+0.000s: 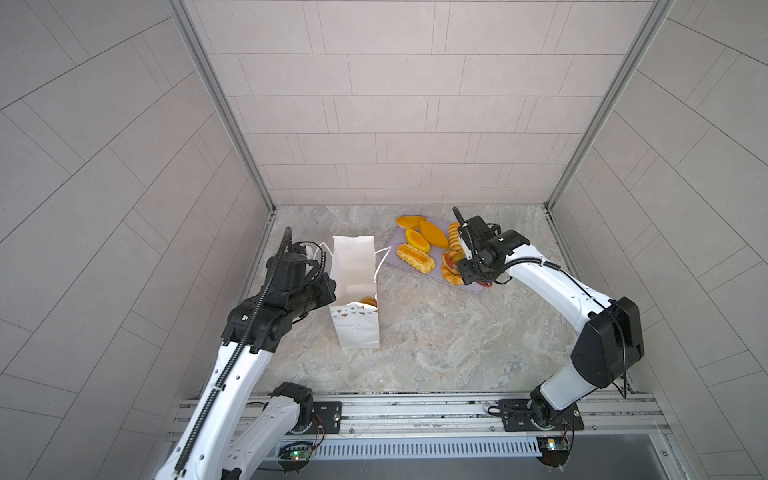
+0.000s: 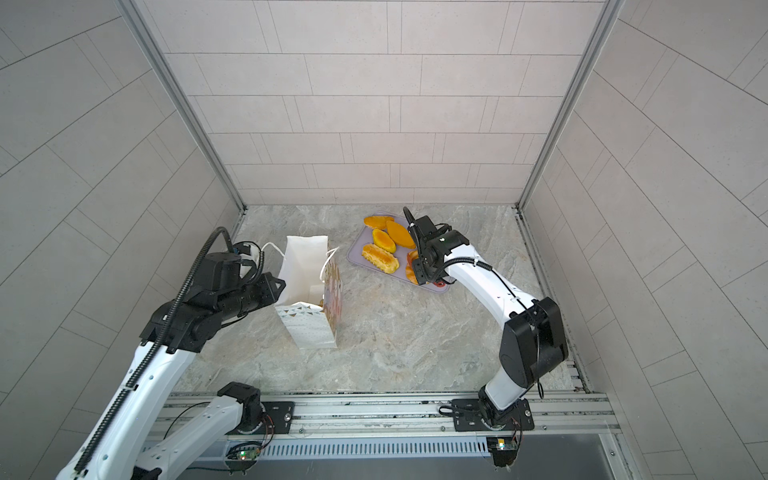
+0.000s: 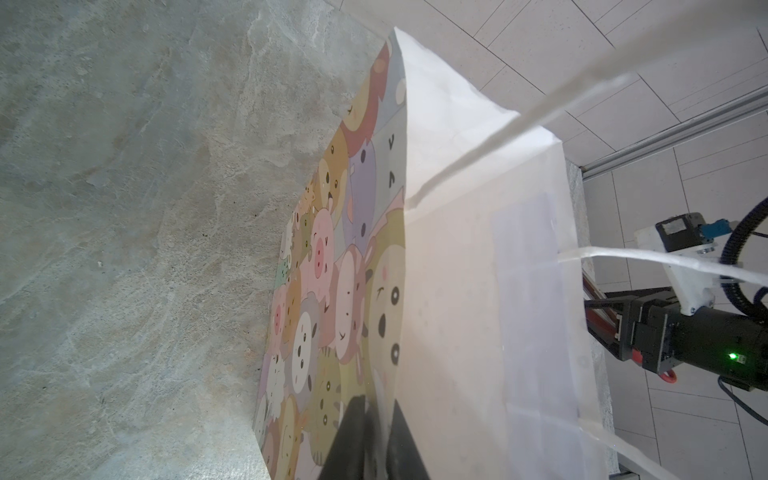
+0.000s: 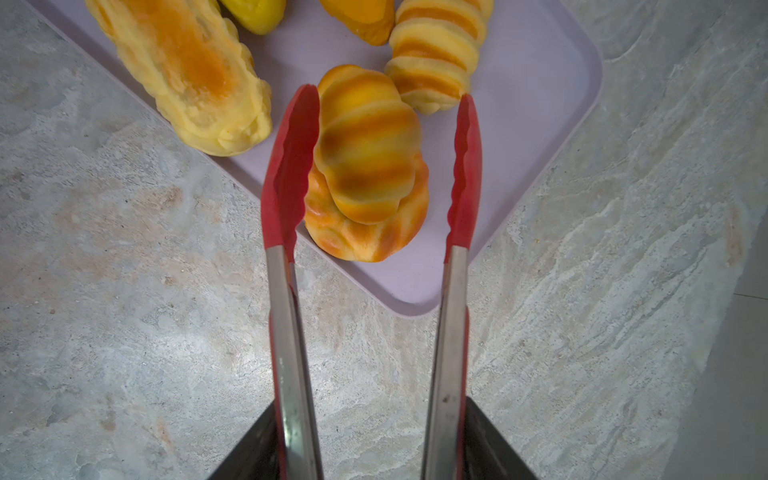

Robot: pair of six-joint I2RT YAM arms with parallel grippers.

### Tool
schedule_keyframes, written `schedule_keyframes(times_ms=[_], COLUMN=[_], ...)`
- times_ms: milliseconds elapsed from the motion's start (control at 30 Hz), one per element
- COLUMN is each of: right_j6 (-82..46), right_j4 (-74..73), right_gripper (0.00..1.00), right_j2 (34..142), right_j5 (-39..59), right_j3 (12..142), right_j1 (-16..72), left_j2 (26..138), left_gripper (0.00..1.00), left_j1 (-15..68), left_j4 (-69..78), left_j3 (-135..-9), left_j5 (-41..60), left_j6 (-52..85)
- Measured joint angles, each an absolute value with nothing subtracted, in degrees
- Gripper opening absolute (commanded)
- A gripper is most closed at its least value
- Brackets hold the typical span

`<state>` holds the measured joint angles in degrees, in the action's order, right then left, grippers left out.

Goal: Place the fake bread into the paper bag
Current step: 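Close the tongs on the round striped bun with the right gripper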

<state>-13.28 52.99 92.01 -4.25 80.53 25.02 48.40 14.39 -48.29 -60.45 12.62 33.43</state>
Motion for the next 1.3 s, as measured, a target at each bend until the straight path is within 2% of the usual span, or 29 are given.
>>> schedule_keyframes(times_ms=[400, 800, 900, 1133, 1300], right_j6=[-13.3, -13.3, -13.3, -13.5, -13.6], right_j4=[52.3, 52.1, 52.1, 52.2, 52.6], right_gripper=[0.62, 0.57, 0.55, 0.49, 0.47], right_j2=[94.2, 96.2, 96.2, 96.1, 95.9], right_j5=[-2.2, -0.2, -0.1, -0.2, -0.5], right_j3=[81.6, 82.2, 82.5, 82.9, 83.0], right_j1=[23.9, 22.8, 22.7, 22.4, 22.4], left_j2=[48.2, 48.2, 48.2, 48.2, 48.2], left_gripper=[0.13, 0.14, 0.18, 0.38, 0.41], left_j1=[14.4, 14.4, 14.4, 14.4, 14.4], left_j4=[-48.3, -48.4, -48.4, -48.8, -48.8], left_j3=[-60.4, -60.4, -60.4, -60.4, -60.4], left_j5=[12.4, 12.3, 12.2, 12.0, 11.9], left_j6=[33.4, 33.4, 33.4, 33.1, 33.0])
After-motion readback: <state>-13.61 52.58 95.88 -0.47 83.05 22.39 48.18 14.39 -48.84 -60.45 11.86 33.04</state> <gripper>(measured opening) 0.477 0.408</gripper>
